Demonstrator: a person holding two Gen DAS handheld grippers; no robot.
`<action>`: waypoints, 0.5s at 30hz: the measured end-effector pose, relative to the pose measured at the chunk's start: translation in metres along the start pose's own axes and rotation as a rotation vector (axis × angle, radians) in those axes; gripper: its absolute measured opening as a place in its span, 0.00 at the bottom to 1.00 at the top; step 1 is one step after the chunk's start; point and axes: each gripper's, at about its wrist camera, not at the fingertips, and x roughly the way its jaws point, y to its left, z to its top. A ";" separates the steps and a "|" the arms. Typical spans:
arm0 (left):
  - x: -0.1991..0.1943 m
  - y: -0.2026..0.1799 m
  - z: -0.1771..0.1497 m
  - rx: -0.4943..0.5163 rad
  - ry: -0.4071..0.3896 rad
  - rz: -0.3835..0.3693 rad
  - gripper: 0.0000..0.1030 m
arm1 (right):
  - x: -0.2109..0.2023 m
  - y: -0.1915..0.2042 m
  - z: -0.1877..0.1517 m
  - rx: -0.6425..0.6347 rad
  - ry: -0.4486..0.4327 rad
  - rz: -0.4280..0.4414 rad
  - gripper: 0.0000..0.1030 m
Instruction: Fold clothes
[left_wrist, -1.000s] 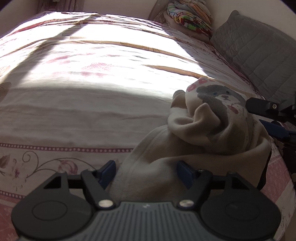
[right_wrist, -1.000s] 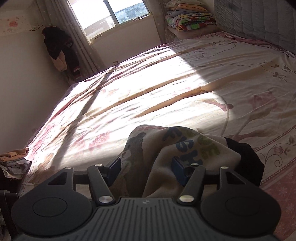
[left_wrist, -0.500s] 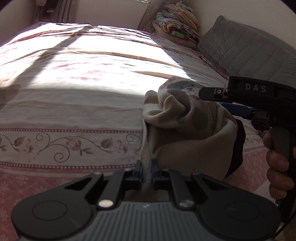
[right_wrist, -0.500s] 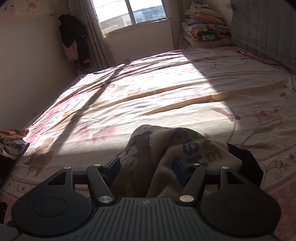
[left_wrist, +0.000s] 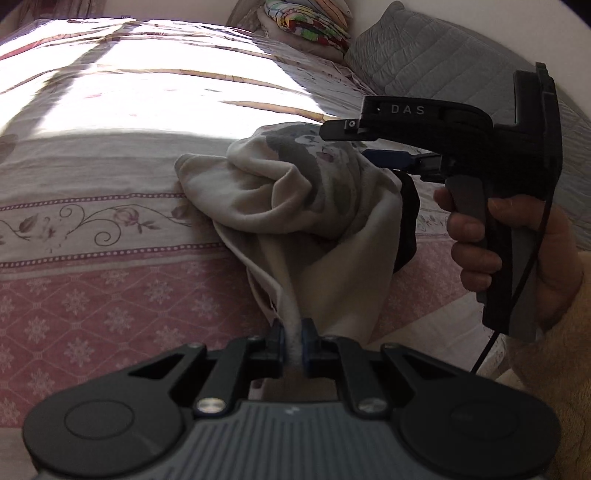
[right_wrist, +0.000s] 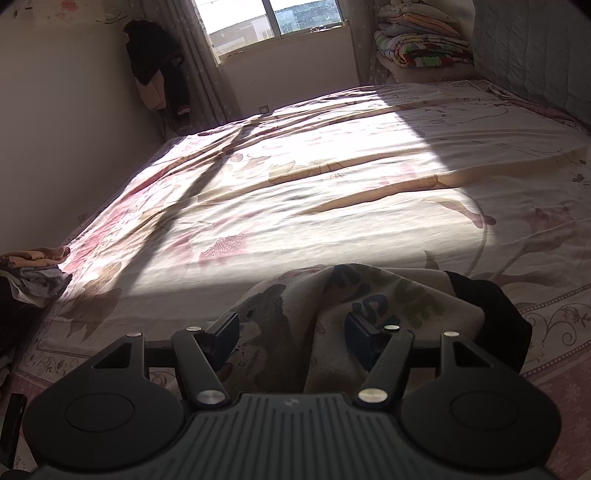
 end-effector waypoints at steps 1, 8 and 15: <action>0.000 0.000 0.001 0.011 0.003 0.001 0.09 | 0.001 0.000 0.000 0.000 0.004 -0.001 0.65; -0.009 0.009 0.014 -0.020 -0.027 -0.014 0.40 | 0.004 0.003 0.000 -0.001 0.012 0.005 0.65; -0.021 0.029 0.029 -0.104 -0.090 0.000 0.70 | 0.003 0.004 0.003 0.014 0.019 0.031 0.66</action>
